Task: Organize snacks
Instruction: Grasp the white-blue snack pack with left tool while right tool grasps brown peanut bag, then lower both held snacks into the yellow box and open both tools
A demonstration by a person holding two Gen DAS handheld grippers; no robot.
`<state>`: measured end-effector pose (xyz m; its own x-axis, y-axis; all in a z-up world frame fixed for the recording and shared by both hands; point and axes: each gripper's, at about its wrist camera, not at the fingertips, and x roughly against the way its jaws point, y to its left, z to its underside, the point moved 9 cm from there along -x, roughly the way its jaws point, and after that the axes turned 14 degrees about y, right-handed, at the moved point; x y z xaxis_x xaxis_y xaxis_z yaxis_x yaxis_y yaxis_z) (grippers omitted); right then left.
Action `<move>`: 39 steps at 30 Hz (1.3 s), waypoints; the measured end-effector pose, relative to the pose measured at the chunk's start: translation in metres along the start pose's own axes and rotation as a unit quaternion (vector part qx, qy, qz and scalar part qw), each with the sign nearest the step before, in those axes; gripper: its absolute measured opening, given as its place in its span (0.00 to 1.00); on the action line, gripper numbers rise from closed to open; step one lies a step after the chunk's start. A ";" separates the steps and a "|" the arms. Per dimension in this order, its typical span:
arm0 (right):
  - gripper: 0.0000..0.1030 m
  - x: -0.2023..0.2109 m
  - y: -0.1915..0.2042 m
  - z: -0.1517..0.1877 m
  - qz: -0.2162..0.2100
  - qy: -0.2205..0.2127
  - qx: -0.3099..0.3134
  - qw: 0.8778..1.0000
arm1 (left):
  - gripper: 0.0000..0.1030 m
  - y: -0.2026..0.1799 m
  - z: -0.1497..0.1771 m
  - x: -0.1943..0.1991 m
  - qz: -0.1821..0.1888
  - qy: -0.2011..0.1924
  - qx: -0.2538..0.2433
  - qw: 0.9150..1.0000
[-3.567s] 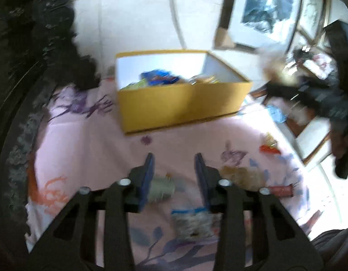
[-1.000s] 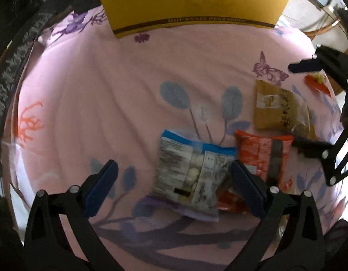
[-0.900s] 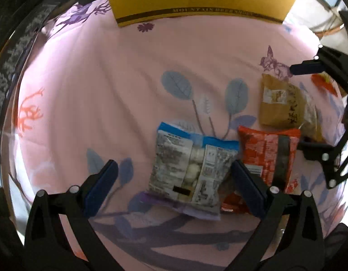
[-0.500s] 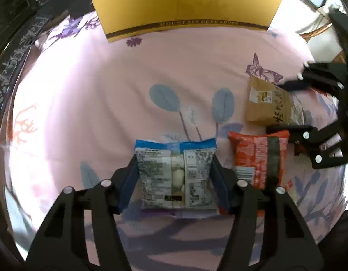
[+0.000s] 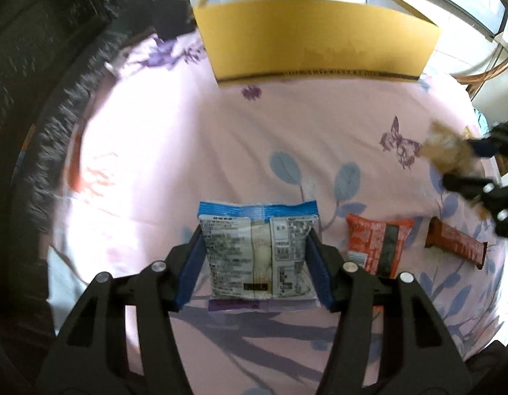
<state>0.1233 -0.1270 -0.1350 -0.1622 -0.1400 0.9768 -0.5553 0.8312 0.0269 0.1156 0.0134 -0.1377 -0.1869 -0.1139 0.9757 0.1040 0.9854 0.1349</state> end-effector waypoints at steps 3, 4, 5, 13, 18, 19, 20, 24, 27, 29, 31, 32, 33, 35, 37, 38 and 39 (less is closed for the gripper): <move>0.44 0.034 -0.010 -0.001 0.010 -0.033 -0.031 0.999 | 0.57 0.008 -0.021 0.020 -0.010 -0.022 0.006 1.000; 0.44 0.046 -0.013 -0.002 0.012 -0.044 -0.041 0.998 | 0.57 0.007 -0.025 0.029 -0.006 -0.032 0.003 0.999; 0.44 0.058 -0.017 -0.002 0.022 -0.053 -0.049 0.997 | 0.57 0.007 -0.033 0.038 -0.003 -0.044 -0.003 0.999; 0.44 0.134 -0.062 -0.027 0.059 -0.141 -0.112 0.982 | 0.57 -0.024 -0.097 0.122 0.011 -0.151 -0.078 0.985; 0.44 0.162 -0.099 -0.064 0.078 -0.196 -0.142 0.967 | 0.57 -0.026 -0.156 0.143 0.005 -0.196 -0.106 0.975; 0.44 0.165 -0.105 -0.070 0.080 -0.205 -0.146 0.965 | 0.57 -0.025 -0.171 0.144 0.000 -0.201 -0.109 0.973; 0.44 0.167 -0.110 -0.077 0.081 -0.211 -0.148 0.963 | 0.57 -0.026 -0.178 0.144 -0.003 -0.205 -0.112 0.972; 0.44 0.164 -0.129 -0.112 0.082 -0.225 -0.149 0.959 | 0.57 -0.026 -0.225 0.142 -0.018 -0.225 -0.124 0.966; 0.44 0.161 -0.144 -0.131 0.085 -0.231 -0.149 0.958 | 0.57 -0.023 -0.252 0.139 -0.021 -0.236 -0.117 0.964; 0.44 0.154 -0.151 -0.142 0.080 -0.230 -0.153 0.958 | 0.57 -0.021 -0.263 0.138 -0.028 -0.239 -0.112 0.964; 0.44 0.149 -0.155 -0.151 0.080 -0.226 -0.157 0.958 | 0.57 -0.016 -0.271 0.135 -0.043 -0.240 -0.103 0.964; 0.44 0.147 -0.156 -0.153 0.080 -0.224 -0.158 0.958 | 0.57 -0.015 -0.274 0.134 -0.042 -0.237 -0.100 0.966; 0.44 0.147 -0.155 -0.156 0.078 -0.221 -0.156 0.959 | 0.57 -0.015 -0.274 0.132 -0.037 -0.236 -0.100 0.966; 0.44 0.147 -0.155 -0.161 0.082 -0.224 -0.148 0.960 | 0.57 -0.013 -0.276 0.130 -0.035 -0.235 -0.098 0.966; 0.44 0.146 -0.155 -0.166 0.083 -0.224 -0.143 0.960 | 0.57 -0.011 -0.276 0.125 -0.037 -0.229 -0.098 0.968; 0.44 0.147 -0.155 -0.168 0.073 -0.230 -0.139 0.960 | 0.57 -0.011 -0.277 0.123 -0.038 -0.227 -0.097 0.968; 0.44 0.148 -0.154 -0.168 0.069 -0.232 -0.139 0.960 | 0.57 -0.010 -0.277 0.121 -0.039 -0.225 -0.097 0.969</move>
<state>0.3217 -0.1849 0.0411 -0.6002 -0.1889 0.7772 -0.2734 0.9616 0.0227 0.3629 -0.0454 0.0265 -0.6045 -0.0761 0.7930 0.2465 0.9287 0.2770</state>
